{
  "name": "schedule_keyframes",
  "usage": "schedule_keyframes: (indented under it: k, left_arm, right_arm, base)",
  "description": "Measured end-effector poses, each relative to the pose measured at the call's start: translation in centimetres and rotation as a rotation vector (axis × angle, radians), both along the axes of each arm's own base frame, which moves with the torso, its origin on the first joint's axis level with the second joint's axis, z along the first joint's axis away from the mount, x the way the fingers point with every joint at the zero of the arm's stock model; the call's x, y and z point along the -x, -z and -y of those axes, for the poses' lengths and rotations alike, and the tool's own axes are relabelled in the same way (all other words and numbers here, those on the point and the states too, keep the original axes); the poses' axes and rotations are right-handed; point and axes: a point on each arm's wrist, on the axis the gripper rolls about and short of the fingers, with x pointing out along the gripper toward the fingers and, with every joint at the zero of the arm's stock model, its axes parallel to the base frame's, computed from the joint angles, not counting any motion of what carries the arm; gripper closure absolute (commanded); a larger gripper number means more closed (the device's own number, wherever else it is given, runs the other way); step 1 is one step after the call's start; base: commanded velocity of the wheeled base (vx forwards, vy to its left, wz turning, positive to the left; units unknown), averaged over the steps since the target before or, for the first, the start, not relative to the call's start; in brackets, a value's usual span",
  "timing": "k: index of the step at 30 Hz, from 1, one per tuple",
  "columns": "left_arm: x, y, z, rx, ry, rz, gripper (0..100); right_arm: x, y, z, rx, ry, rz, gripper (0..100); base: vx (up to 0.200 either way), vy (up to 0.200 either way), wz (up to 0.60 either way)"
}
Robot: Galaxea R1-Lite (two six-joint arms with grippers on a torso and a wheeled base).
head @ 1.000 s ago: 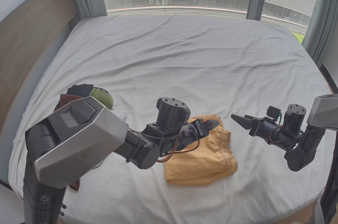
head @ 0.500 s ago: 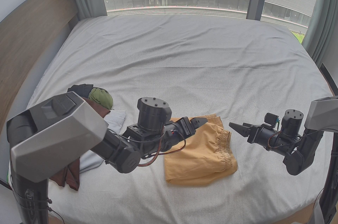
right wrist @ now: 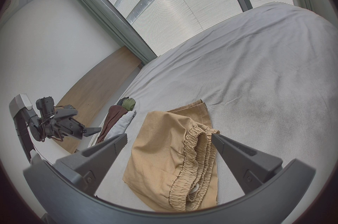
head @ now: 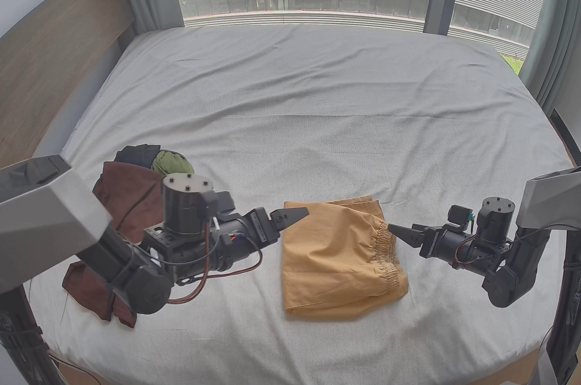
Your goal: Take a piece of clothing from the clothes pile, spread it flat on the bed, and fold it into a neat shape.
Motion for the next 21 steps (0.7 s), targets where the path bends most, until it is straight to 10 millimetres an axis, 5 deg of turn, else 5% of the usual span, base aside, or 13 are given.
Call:
schedule_keyframes:
  k: [12, 21]
  left_arm:
    - [3.7, -1.4, -6.7, 0.072, -0.058, 0.137, 0]
    - [4.6, -0.2, -8.7, -0.006, -0.061, 0.151, 0]
  right_arm:
    - [0.2, 1.2, -0.6, 0.013, -0.019, -0.058, 0]
    - [0.6, 3.0, -0.4, 0.036, -0.015, -0.170, 0]
  base:
    - [0.000, 0.000, 0.00]
    - [0.000, 0.000, 0.00]
